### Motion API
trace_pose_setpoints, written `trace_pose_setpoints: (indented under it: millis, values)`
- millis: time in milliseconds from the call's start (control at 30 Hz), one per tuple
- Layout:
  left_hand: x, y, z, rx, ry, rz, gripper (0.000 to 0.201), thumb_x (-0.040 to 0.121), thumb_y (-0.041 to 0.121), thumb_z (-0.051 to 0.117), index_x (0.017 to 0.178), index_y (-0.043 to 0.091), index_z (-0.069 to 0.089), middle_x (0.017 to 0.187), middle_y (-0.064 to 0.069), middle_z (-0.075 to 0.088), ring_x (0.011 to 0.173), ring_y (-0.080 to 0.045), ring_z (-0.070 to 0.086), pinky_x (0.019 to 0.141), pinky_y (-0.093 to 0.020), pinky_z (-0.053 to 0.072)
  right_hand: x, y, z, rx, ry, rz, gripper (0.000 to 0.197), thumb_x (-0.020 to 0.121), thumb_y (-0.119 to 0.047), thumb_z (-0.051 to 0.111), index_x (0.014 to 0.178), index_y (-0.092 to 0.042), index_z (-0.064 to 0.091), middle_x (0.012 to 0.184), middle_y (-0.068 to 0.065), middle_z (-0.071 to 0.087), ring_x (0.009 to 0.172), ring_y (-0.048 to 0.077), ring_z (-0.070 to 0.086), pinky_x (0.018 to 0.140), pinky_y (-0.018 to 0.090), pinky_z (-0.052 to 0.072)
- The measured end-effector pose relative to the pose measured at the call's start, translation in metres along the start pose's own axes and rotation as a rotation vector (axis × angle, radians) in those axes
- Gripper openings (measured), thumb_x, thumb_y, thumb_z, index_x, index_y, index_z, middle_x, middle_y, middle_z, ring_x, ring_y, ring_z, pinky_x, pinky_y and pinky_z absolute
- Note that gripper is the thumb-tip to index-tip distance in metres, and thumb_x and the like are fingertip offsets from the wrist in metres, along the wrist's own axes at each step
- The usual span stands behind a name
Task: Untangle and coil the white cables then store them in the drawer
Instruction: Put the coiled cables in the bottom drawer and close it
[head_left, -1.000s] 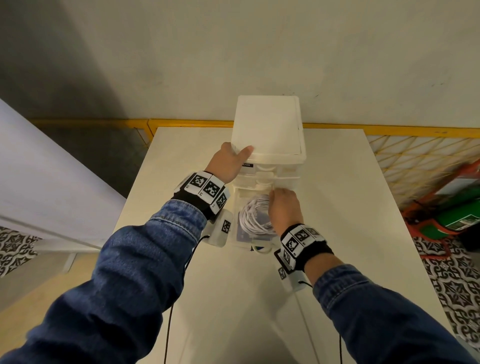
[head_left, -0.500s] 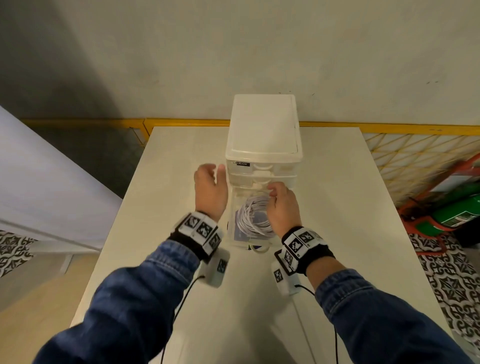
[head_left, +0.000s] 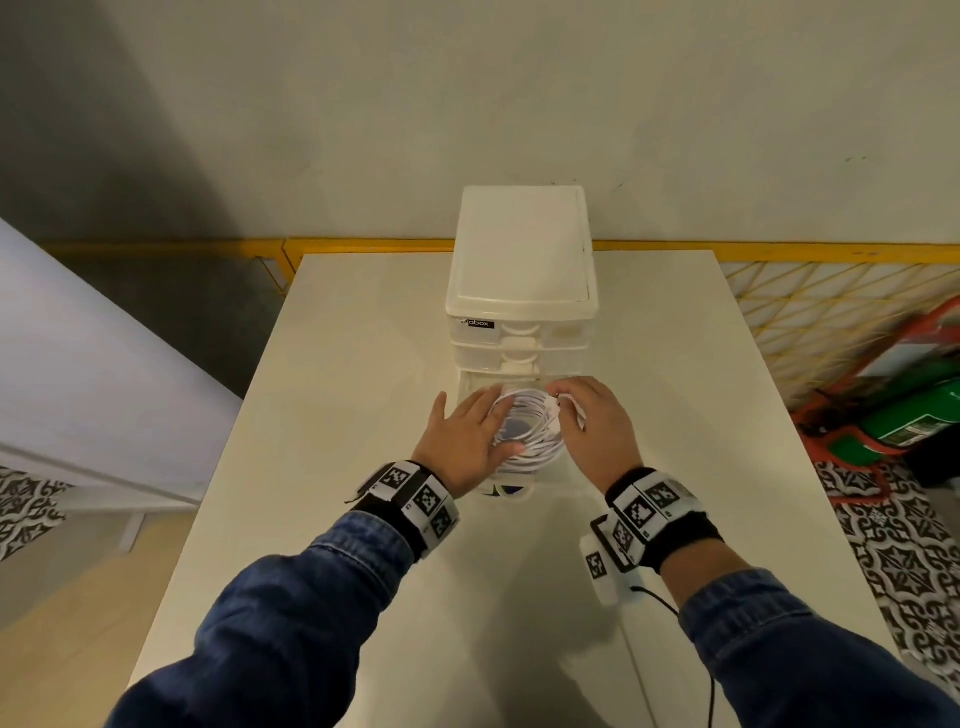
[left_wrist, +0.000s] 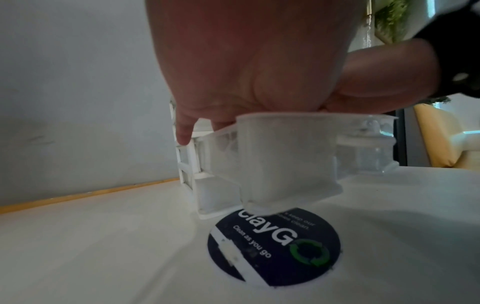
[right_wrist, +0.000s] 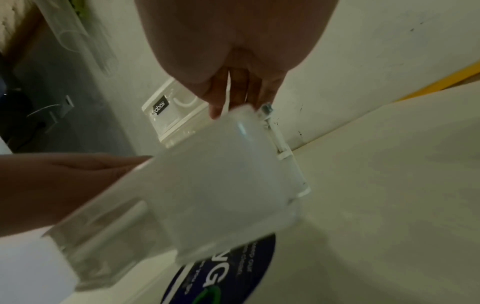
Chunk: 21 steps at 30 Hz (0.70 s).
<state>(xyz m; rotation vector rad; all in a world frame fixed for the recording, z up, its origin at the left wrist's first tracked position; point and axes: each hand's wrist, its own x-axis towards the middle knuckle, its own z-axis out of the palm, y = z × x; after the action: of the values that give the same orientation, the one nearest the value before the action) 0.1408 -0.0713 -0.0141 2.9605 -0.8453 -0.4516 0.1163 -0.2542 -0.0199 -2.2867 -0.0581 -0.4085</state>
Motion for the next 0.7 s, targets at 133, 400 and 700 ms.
trace_pose_setpoints:
  millis: [133,400,700]
  values:
    - [0.0,0.003,-0.003,-0.018,0.008,-0.012,0.068,0.096,0.056,0.021,0.151,0.019,0.008,0.161,0.002,0.006,0.147,-0.015,0.01,0.117,-0.054,0.001,-0.022,0.006,-0.003,-0.175,-0.206,-0.053,0.044,0.093,-0.028,0.037,0.13,-0.01,0.05,0.141,0.008,0.047,0.129,0.021,0.045,0.109,0.031,0.031]
    - [0.0,0.002,-0.002,-0.09,0.045,-0.02,0.073,0.095,0.057,0.025,0.151,0.014,0.007,0.16,0.001,0.014,0.147,-0.013,0.012,0.117,-0.053,-0.001,-0.024,-0.005,-0.001,-0.484,-0.535,-0.069,0.065,0.094,-0.046,0.011,0.146,-0.007,0.0,0.157,0.012,-0.002,0.145,0.021,-0.004,0.115,0.03,-0.007]
    - [0.001,0.0,0.006,-0.218,0.04,-0.026,0.079,0.094,0.057,0.03,0.151,0.009,0.002,0.161,-0.007,0.0,0.148,-0.02,0.004,0.118,-0.046,0.003,-0.012,-0.034,0.014,-0.354,-0.554,0.083,0.069,0.096,-0.019,0.034,0.145,-0.01,-0.012,0.156,0.014,-0.009,0.145,0.024,-0.01,0.119,0.036,-0.005]
